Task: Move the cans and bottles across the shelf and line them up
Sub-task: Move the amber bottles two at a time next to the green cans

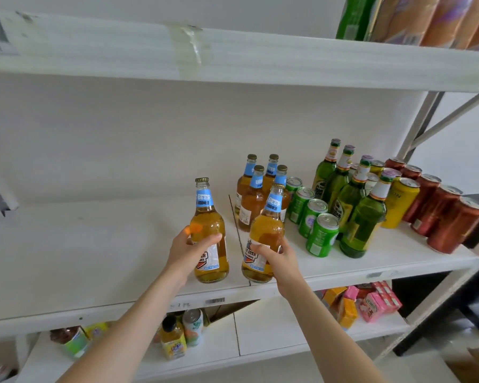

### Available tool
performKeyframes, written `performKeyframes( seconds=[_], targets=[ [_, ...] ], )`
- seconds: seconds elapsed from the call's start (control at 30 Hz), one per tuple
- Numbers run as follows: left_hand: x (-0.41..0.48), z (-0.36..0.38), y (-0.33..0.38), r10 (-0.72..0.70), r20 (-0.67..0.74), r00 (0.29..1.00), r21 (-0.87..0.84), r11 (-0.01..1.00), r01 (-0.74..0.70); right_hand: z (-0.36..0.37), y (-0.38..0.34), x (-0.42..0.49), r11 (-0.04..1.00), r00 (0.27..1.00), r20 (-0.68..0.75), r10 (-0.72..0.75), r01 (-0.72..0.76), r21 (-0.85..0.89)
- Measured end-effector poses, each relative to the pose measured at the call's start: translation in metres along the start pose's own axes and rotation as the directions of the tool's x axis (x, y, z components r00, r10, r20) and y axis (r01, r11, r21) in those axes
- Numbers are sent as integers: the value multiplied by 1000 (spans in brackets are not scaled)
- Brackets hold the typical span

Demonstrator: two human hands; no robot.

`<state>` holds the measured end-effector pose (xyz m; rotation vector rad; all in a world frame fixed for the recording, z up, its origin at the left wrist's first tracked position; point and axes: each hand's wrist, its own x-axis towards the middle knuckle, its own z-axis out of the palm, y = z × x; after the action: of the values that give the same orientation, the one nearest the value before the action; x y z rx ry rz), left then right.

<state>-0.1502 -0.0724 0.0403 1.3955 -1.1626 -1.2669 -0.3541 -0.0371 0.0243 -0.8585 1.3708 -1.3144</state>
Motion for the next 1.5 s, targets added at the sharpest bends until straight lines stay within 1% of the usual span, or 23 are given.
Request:
performKeyframes(
  seconds=[0.23,0.47,0.73,0.9,1.07,1.27,1.5],
  targets=[
    [-11,73,-1,13,6,1000,-26,1000,-13,-66,-9,22,1000,1000,13,-4,4,-10],
    [1,111,-8,48,0,999,2,999,-48,-91,-7,53,1000,999,41,3,-3,-15],
    [46,116,-16,88,58,994,44,995,-91,-86,5,92,997,994,77,-79,79,0],
    [65,119,-20,114,103,988,37,992,-118,-85,13,113,993,993,44,-113,112,24],
    [72,121,-27,119,121,986,35,992,-124,-84,25,122,990,989,46,-143,142,27],
    [75,120,-30,144,144,979,35,988,-151,-83,27,125,984,982,70,-176,178,-21],
    [76,113,-32,122,207,971,42,990,-133,-91,27,119,976,980,102,-169,180,-118]
  ],
)
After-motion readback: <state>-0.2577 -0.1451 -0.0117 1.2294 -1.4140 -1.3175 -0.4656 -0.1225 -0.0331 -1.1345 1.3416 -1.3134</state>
